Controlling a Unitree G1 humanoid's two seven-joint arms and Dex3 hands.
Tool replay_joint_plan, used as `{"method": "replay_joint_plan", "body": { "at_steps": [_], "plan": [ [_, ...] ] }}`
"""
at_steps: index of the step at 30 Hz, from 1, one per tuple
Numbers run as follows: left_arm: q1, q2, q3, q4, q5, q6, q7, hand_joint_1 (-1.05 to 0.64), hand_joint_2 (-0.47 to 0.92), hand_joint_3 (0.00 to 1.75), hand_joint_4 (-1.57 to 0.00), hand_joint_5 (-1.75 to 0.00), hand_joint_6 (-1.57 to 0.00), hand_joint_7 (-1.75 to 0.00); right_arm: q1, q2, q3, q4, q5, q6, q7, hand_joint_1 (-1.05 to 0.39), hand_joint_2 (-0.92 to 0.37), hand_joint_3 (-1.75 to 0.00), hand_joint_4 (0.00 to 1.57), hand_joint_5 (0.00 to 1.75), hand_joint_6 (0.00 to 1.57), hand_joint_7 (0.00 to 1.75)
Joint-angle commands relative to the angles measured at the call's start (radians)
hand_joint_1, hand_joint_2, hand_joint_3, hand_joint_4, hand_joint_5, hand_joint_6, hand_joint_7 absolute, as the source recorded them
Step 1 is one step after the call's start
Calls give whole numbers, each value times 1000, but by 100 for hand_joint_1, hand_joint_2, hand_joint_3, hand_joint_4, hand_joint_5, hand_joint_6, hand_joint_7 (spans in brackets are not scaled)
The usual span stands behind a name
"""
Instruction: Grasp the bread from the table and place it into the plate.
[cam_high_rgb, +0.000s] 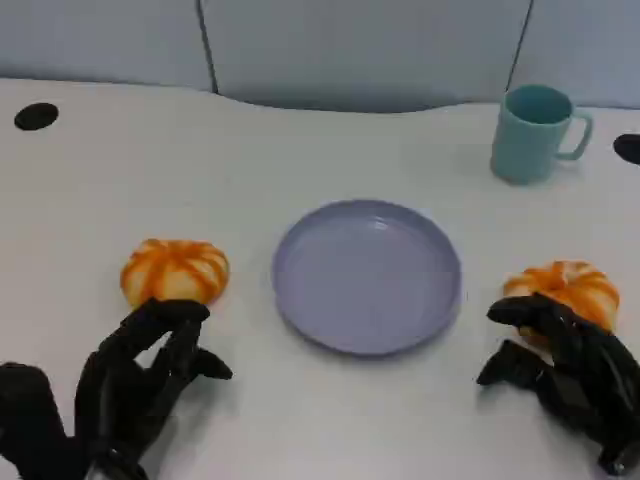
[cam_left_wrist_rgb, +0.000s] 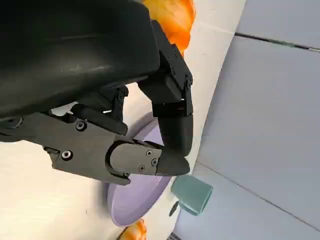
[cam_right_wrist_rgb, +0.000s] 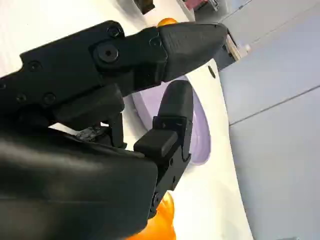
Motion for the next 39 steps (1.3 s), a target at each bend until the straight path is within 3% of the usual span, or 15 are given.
{"method": "replay_joint_plan", "body": {
  "at_steps": [1,14,30,33,39],
  "plan": [
    [-2,13,6,-3,-3,1,5,-51,92,24,-75,-153,-70,-110,18,-8,-2,15,-8,15,-8,-49,-92,-22,67,138,70,95],
    [-2,14,7,-7,-5,8,6,-50,92,21,-75,-154,-70,-109,34,-6,3,-16,-11,27,-19,-44,-92,-27,64,142,69,92],
    [-8,16,10,3,-2,-6,-3,-55,92,21,-76,-153,-72,-109,26,-4,3,-9,-10,34,-22,-48,-92,-24,68,137,71,93],
    [-11,24,6,15,14,-79,-32,-58,92,22,-71,-150,-68,-106,27,-2,5,-7,-14,24,-23,-46,-92,-25,68,137,71,92],
    [-58,40,-1,107,53,-310,-102,-54,92,16,-62,-116,-73,-42,23,3,6,0,-14,16,-21,-45,-92,-27,66,139,69,91]
  ]
}}
